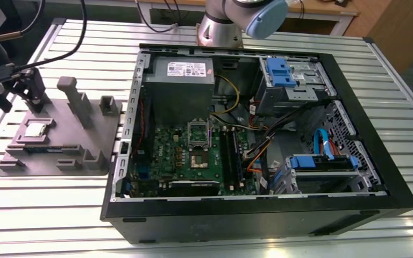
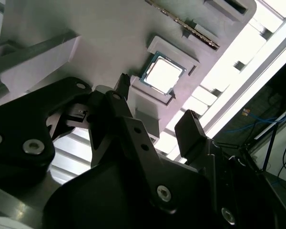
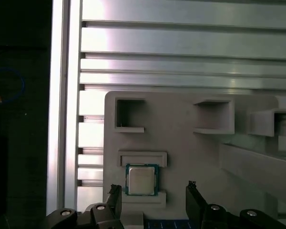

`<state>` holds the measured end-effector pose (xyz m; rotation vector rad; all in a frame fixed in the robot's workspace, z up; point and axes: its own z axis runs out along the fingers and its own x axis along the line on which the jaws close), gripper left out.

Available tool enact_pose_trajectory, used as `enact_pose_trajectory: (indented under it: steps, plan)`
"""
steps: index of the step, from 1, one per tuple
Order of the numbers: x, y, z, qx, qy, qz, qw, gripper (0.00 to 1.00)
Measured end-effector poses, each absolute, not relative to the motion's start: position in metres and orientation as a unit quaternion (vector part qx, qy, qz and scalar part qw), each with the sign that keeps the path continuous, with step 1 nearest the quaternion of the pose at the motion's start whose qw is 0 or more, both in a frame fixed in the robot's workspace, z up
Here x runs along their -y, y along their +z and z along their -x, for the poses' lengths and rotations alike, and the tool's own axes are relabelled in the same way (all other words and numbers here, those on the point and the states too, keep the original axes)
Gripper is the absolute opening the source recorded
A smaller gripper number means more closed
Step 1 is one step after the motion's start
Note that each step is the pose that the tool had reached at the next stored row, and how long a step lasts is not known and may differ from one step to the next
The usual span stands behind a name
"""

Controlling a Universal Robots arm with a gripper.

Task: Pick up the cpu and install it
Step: 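Pick up the cpu and move it towards the insertion slot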

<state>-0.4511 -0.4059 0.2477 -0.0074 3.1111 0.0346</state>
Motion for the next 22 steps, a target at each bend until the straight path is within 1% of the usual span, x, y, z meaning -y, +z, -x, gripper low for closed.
enact_pose_trajectory:
  steps: [10,22]
  plan:
    - [0.406,0.23,0.456,-1.0,0.011,0.002,0.015,0.65]
    - [0.406,0.228,0.456,-1.0,0.011,0.002,0.015,0.65]
